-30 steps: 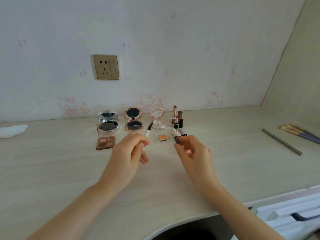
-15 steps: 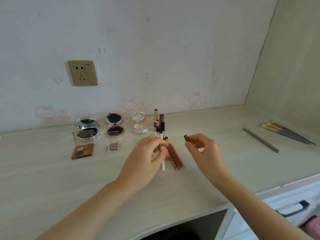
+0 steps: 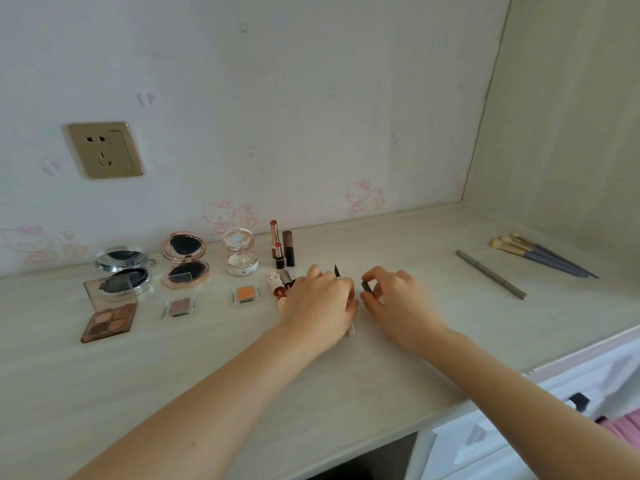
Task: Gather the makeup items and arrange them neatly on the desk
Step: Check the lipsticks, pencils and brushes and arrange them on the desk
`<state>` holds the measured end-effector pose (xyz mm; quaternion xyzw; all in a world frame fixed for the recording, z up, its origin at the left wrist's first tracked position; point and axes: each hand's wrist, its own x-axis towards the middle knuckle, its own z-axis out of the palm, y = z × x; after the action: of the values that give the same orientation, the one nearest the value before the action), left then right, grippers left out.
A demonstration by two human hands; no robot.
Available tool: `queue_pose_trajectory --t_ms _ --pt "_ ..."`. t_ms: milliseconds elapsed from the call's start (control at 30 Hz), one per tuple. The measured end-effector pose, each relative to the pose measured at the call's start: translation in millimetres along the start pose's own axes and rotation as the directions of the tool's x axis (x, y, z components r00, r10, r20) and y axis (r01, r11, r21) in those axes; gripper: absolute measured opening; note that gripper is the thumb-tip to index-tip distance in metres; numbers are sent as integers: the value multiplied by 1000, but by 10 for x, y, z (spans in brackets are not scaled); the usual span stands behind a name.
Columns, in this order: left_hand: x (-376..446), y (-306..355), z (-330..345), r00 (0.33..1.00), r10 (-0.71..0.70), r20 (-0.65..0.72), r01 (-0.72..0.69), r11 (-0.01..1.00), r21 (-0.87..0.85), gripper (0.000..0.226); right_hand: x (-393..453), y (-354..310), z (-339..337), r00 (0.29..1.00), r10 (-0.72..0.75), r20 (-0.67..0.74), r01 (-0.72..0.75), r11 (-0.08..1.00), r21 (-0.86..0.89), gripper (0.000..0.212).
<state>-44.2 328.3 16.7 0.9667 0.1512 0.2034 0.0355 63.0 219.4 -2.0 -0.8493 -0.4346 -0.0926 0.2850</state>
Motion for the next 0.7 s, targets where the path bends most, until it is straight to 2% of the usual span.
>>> queue_pose_trajectory --t_ms 267,500,700 --pt "5 -60 58 997 -33 67 27 996 89 32 8 29 24 995 -83 52 87 993 -84 29" --pt "-251 -117 -36 1000 -15 13 16 1000 -25 31 -64 37 -47 989 -101 107 111 989 -96 41" --pt "-453 -164 -92 998 61 31 -59 996 -68 36 -158 56 -101 983 -149 110 159 984 -86 34"
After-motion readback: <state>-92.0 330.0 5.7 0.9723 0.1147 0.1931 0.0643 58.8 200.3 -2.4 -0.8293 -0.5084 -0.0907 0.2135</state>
